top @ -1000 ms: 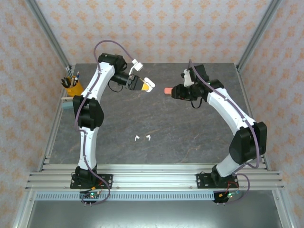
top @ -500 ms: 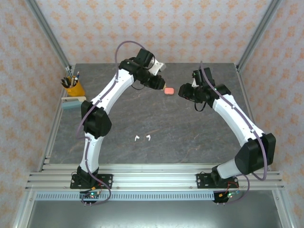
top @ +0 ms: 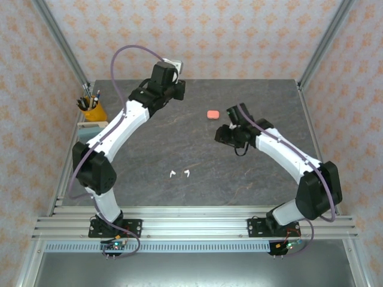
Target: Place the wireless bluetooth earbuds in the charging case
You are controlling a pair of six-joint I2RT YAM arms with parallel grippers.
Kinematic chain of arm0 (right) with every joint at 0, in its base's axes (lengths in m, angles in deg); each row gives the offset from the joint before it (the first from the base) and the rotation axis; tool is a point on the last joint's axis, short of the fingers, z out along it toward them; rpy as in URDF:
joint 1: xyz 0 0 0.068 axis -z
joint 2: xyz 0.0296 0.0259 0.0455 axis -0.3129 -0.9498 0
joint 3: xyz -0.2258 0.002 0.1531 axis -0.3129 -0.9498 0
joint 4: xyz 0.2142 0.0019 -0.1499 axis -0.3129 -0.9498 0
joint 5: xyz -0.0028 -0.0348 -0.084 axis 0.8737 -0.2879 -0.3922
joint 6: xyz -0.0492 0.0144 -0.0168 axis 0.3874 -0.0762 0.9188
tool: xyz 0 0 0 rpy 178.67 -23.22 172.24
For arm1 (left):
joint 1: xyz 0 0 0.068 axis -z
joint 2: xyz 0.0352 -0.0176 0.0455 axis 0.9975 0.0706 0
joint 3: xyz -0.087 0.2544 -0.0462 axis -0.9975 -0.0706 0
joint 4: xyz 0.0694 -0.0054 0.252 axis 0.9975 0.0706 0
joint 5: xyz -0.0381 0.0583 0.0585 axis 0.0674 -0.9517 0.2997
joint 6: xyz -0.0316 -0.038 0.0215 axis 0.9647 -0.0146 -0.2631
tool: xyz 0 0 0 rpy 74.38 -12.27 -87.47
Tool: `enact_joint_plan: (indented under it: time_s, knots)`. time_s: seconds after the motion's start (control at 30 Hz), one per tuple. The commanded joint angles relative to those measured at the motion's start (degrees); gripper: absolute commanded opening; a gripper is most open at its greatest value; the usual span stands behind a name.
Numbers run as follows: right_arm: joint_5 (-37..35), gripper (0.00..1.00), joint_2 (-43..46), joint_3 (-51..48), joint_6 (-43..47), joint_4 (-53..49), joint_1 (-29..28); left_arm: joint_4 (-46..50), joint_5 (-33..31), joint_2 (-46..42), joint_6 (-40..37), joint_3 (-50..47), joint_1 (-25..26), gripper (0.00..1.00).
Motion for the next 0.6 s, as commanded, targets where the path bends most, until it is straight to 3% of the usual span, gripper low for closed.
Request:
enact_joint_plan:
  time_s: [0.0,0.1,0.3,0.43,0.57]
  knots:
    - [-4.6,0.48,-2.7,2.5,-3.7,0.6,-4.7,-7.2,-12.1,-3.4,-1.5,-5.6,0.3,0.0]
    - [-7.9,0.51,-5.7,5.6,-5.8,-0.8,-9.2,-12.4,-13.9,-8.1,-1.6,-13.8,0.1,0.0]
    - [-13.5,0.58,-13.0,13.5,-10.6,-5.8,-16.5,-32.4,-16.2,-21.3,-0.3,-35.7,-1.8,0.0]
    - [-15.0,0.62,-18.4,18.1,-15.3,-7.9,-20.8,-42.9,-10.8,-28.9,5.9,-48.2,-6.7,0.0]
    - [-16.1,0.65,-24.3,23.3,-20.8,-11.0,-24.7,-49.2,-8.9,-34.4,4.7,-56.9,-9.0,0.0]
